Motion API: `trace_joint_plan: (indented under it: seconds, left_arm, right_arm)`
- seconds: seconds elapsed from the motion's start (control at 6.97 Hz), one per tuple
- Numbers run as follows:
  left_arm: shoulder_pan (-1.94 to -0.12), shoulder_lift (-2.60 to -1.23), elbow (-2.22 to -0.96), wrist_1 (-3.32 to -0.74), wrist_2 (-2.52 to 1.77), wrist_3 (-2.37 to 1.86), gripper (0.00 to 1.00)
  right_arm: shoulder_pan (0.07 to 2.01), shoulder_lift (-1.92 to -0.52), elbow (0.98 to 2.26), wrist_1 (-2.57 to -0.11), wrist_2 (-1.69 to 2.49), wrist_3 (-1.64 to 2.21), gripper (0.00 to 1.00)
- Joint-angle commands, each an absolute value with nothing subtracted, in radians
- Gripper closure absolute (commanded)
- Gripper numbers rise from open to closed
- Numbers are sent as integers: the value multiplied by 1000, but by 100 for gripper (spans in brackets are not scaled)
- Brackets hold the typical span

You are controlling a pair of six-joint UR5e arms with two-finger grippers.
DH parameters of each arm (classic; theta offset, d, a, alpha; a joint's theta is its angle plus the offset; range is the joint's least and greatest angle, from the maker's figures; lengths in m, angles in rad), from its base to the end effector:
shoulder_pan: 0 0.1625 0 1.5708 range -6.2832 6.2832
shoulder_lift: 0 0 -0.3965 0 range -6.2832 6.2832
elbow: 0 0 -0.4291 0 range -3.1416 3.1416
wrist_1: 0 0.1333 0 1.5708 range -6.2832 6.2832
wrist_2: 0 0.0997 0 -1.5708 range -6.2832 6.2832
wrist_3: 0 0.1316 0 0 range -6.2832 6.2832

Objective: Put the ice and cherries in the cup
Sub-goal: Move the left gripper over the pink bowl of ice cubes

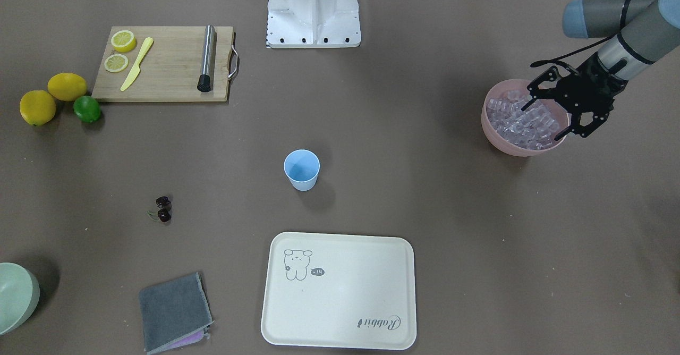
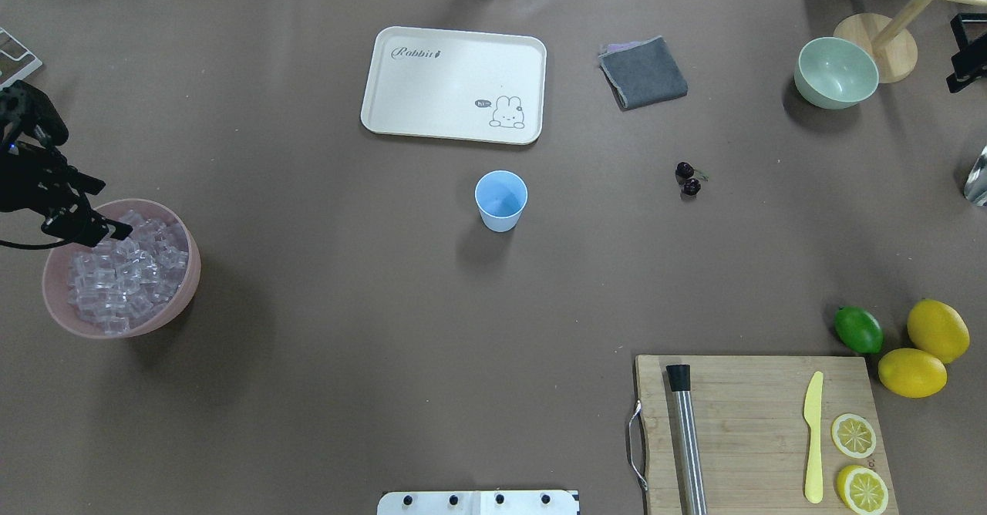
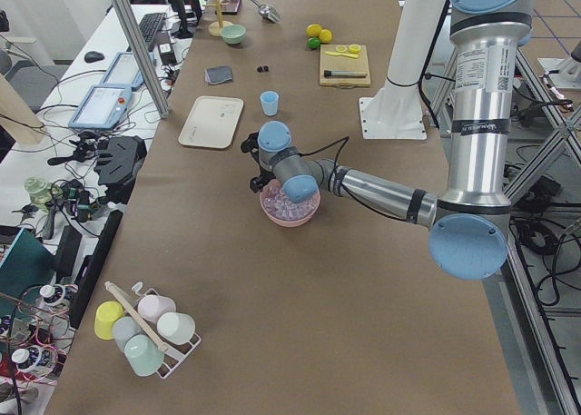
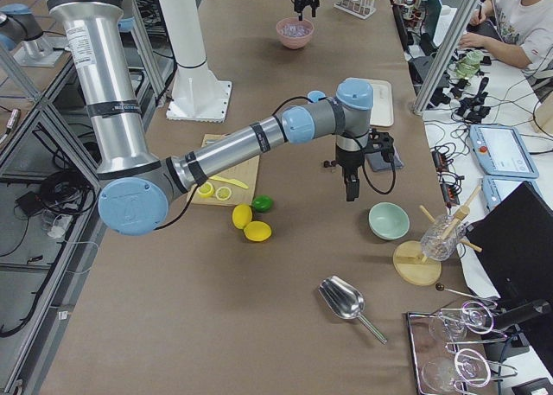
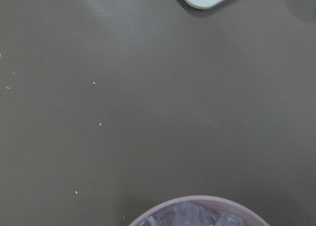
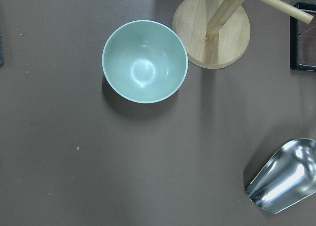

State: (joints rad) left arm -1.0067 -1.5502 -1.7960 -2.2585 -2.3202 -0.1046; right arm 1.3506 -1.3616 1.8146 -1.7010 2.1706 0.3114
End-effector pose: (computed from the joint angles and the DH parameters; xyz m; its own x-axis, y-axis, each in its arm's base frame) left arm 0.2569 -0.4878 0.4546 0.3683 0.7796 -0.5065 -0.2987 0.6151 0.7296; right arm -0.0728 -0.5956 0.4339 0.7930 -0.0544 0.6068 -0.0376 0.9897 0.1379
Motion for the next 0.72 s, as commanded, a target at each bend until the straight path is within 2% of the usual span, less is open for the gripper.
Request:
trace_joint_plan:
  seconds: [0.0, 0.57]
  left_arm:
    - [-976, -1525, -1790, -2269, -2301, 91, 3]
    - [-971, -1490, -1790, -2270, -2304, 209, 3]
  right_arm:
    - [1351, -1373, 1819, -1700, 2166, 311, 0]
    - [1351, -1390, 1822, -1698, 2157, 311, 0]
